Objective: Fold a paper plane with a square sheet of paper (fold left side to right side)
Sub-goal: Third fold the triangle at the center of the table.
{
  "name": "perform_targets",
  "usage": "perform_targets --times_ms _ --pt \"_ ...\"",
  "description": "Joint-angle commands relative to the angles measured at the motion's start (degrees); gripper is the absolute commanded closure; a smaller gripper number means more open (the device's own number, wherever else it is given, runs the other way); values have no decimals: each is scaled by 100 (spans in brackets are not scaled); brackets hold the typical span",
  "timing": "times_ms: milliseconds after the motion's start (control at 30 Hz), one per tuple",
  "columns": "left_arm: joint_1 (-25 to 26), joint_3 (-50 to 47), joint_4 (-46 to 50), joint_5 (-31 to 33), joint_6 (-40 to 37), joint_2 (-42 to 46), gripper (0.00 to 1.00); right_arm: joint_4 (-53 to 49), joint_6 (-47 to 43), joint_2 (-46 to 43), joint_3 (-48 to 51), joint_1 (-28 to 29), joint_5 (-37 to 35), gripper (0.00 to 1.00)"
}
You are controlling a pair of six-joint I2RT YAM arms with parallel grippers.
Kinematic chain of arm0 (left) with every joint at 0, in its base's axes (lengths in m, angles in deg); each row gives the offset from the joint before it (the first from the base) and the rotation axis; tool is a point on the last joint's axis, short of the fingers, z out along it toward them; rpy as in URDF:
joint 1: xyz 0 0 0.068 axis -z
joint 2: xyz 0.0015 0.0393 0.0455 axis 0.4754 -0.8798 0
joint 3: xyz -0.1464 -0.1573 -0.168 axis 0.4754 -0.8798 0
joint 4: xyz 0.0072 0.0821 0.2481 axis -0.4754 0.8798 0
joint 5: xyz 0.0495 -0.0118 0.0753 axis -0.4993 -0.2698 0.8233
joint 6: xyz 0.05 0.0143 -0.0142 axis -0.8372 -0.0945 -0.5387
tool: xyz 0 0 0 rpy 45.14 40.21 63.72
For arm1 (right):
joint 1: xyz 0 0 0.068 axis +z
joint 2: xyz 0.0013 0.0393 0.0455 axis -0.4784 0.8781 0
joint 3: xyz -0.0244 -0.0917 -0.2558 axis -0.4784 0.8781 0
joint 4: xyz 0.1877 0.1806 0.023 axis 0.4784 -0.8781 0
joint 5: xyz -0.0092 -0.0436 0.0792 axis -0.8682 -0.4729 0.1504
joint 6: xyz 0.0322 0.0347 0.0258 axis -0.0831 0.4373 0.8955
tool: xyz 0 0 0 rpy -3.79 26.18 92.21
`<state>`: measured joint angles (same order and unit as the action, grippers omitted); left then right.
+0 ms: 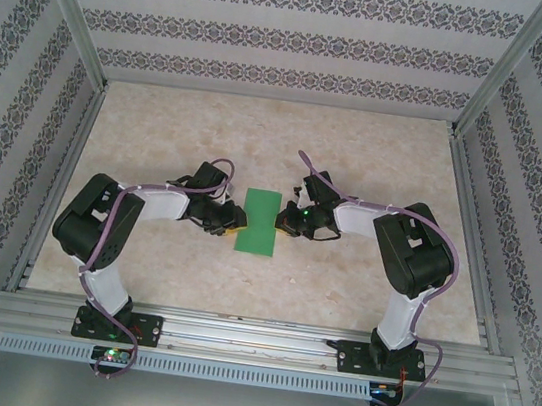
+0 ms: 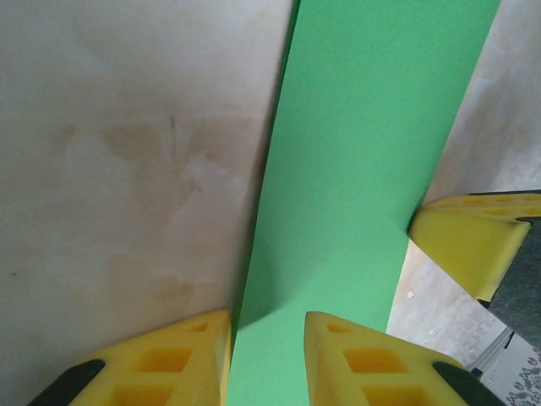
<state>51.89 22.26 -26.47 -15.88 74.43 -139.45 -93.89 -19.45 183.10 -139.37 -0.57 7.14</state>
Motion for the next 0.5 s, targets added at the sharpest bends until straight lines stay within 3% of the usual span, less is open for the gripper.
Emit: perform_targets --times_ms 0,467 --pt "64 106 -22 -92 -44 -67 70 -284 -130 128 1 43 -197 100" --pt "66 136 -220 -50 147 112 73 -284 -165 130 14 38 -197 100"
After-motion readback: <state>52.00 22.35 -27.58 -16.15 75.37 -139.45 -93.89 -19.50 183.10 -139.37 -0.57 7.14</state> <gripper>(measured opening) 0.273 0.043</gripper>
